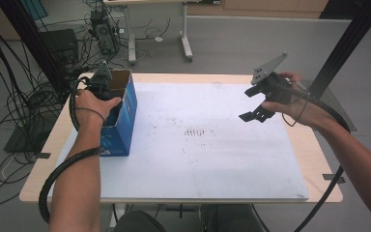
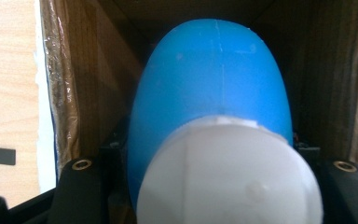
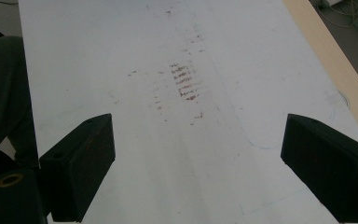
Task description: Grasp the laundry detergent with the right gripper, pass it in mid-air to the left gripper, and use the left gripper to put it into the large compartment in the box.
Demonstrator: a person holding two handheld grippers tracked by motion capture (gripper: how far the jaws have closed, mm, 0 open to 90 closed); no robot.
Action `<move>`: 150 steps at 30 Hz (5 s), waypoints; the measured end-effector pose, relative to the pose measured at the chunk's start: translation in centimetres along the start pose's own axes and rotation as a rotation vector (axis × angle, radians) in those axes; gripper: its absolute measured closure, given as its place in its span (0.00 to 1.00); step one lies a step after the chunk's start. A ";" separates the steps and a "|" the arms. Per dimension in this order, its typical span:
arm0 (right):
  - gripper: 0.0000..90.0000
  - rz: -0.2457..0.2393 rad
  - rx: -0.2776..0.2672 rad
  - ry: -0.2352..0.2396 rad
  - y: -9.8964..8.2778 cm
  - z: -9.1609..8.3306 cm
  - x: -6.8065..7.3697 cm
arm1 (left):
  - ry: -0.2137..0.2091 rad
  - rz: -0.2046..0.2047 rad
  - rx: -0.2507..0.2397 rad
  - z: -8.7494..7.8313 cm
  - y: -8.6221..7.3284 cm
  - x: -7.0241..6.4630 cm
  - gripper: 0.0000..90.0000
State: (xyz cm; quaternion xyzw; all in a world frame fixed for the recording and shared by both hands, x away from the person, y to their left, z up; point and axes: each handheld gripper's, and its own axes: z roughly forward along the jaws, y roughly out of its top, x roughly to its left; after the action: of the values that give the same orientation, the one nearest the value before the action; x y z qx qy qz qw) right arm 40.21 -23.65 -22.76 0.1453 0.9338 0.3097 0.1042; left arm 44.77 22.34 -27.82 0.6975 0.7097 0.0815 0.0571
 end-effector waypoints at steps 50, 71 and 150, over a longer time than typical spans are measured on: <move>0.11 0.023 0.010 -0.006 0.0 -0.1 -0.6 | -0.017 0.175 -0.143 -11.1 0.2 -4.6 0.24; 0.11 0.077 0.088 -0.021 -1.9 0.1 -2.8 | -0.116 0.277 -0.116 -8.0 3.6 -13.3 0.16; 0.11 0.160 0.125 -0.095 -1.9 -0.7 -6.9 | -0.162 0.407 -0.021 -4.7 -5.1 -14.2 0.17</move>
State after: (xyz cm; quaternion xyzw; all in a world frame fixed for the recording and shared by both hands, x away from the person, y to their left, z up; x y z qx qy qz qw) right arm 46.05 -27.80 -22.64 0.2404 0.9307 0.2512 0.1140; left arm 39.12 7.93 -24.70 0.8300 0.5464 0.0423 0.1035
